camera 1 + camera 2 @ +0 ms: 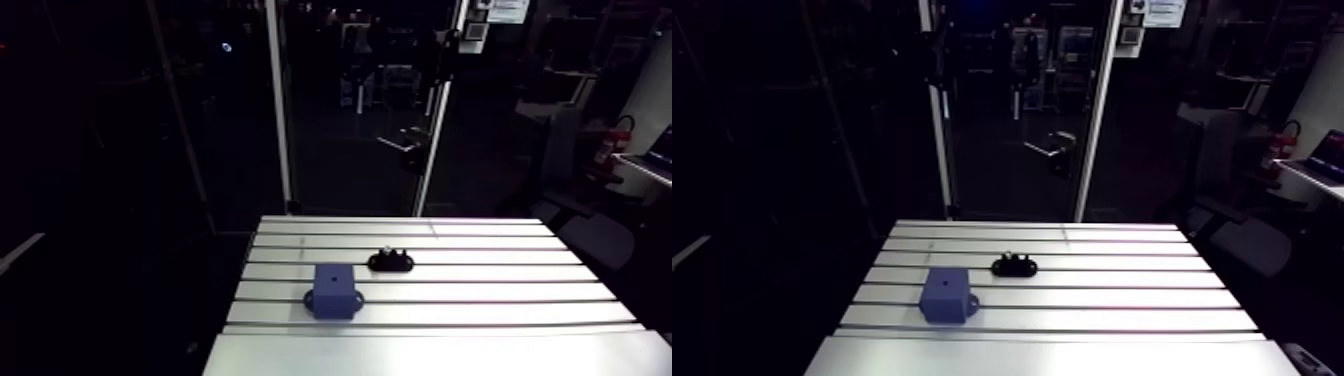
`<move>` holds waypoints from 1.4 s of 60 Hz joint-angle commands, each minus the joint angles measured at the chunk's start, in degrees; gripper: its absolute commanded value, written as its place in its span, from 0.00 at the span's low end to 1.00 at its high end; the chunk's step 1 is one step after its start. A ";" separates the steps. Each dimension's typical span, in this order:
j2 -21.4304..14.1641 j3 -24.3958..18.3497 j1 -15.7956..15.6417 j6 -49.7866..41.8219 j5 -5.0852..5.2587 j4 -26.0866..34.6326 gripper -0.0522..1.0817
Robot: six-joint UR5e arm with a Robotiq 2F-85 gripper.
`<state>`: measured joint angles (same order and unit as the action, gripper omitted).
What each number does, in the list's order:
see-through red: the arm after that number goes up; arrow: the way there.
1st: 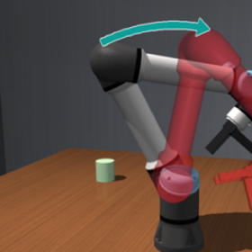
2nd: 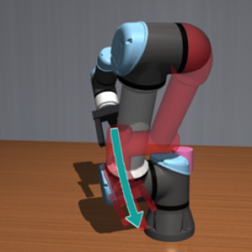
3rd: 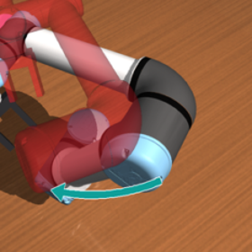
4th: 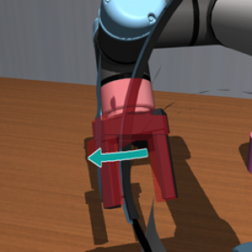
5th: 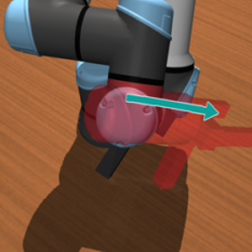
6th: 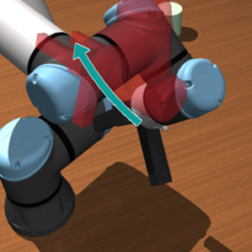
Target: Pick up the M10 bolt and insert it into the hole until fully seated.
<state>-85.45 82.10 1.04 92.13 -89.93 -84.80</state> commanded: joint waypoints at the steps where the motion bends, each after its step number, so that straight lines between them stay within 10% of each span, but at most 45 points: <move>1: 0.06 0.11 -0.09 0.02 0.06 0.04 0.05; 25: 0.06 1.57 -0.07 -0.58 -0.29 -2.22 0.05; 84: 6.82 17.01 0.18 -0.42 -0.64 -30.51 0.05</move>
<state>-79.84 96.49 1.03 92.05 -90.49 -111.18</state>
